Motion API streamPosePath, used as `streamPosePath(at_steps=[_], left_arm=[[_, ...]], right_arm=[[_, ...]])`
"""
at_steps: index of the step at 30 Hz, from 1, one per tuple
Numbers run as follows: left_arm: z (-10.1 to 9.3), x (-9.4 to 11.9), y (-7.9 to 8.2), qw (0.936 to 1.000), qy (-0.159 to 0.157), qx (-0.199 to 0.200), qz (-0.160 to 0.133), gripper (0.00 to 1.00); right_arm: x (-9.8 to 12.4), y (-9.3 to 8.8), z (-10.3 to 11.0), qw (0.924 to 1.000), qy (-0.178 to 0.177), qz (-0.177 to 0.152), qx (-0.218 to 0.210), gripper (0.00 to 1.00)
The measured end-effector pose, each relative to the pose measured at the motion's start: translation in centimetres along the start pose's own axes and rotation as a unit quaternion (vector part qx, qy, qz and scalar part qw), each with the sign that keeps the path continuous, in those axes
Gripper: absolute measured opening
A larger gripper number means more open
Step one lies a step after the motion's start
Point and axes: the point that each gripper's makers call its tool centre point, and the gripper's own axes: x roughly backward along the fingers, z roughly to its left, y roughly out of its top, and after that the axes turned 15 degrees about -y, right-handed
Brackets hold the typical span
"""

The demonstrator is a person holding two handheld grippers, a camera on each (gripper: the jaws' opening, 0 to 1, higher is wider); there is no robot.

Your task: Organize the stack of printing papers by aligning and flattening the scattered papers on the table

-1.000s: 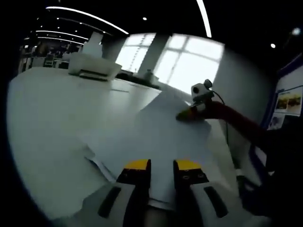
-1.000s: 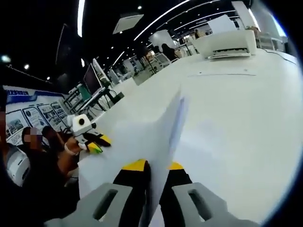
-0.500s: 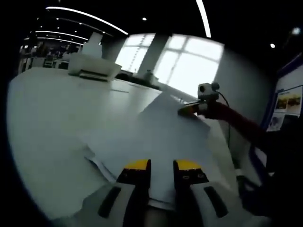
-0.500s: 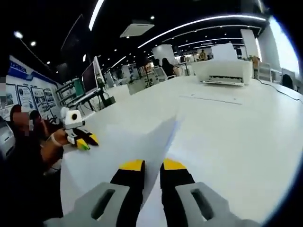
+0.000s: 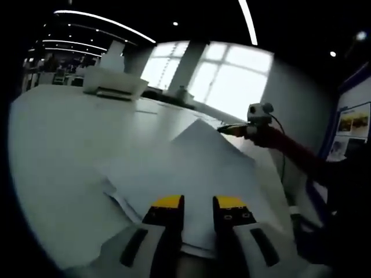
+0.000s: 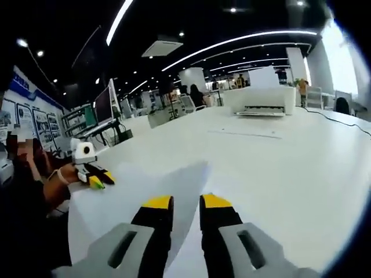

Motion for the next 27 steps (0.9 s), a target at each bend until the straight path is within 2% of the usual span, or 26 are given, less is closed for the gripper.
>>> streamPosePath(at_steps=[2, 5, 7, 15, 19, 20, 27], left_arm=[[-0.1, 0.0, 0.0, 1.0000, 0.000, -0.002, 0.000, 0.24], [-0.2, 0.0, -0.1, 1.0000, -0.001, -0.003, 0.000, 0.25], [-0.3, 0.0, 0.0, 1.0000, 0.000, -0.004, 0.000, 0.26], [-0.4, 0.1, 0.1, 0.9999, 0.000, -0.012, -0.001, 0.32], [-0.3, 0.2, 0.4, 0.9997, 0.004, -0.024, -0.003, 0.42], [-0.2, 0.2, 0.5, 0.9997, 0.006, -0.025, -0.005, 0.45], [-0.1, 0.3, 0.5, 0.9992, 0.010, -0.038, -0.002, 0.50]], right_arm=[[0.1, 0.4, -0.6, 0.9997, -0.014, -0.016, 0.013, 0.16], [0.7, 1.0, -1.1, 0.9993, -0.021, -0.030, 0.003, 0.20], [1.1, 0.8, -0.6, 0.9993, -0.019, -0.030, -0.005, 0.22], [2.1, -1.1, 3.1, 0.9980, -0.011, -0.059, 0.019, 0.23], [2.6, -1.7, 4.4, 0.9974, -0.003, -0.072, 0.007, 0.25], [2.7, -1.9, 4.7, 0.9971, -0.004, -0.075, 0.005, 0.26], [3.9, -3.1, 5.7, 0.9960, -0.015, -0.087, 0.015, 0.27]])
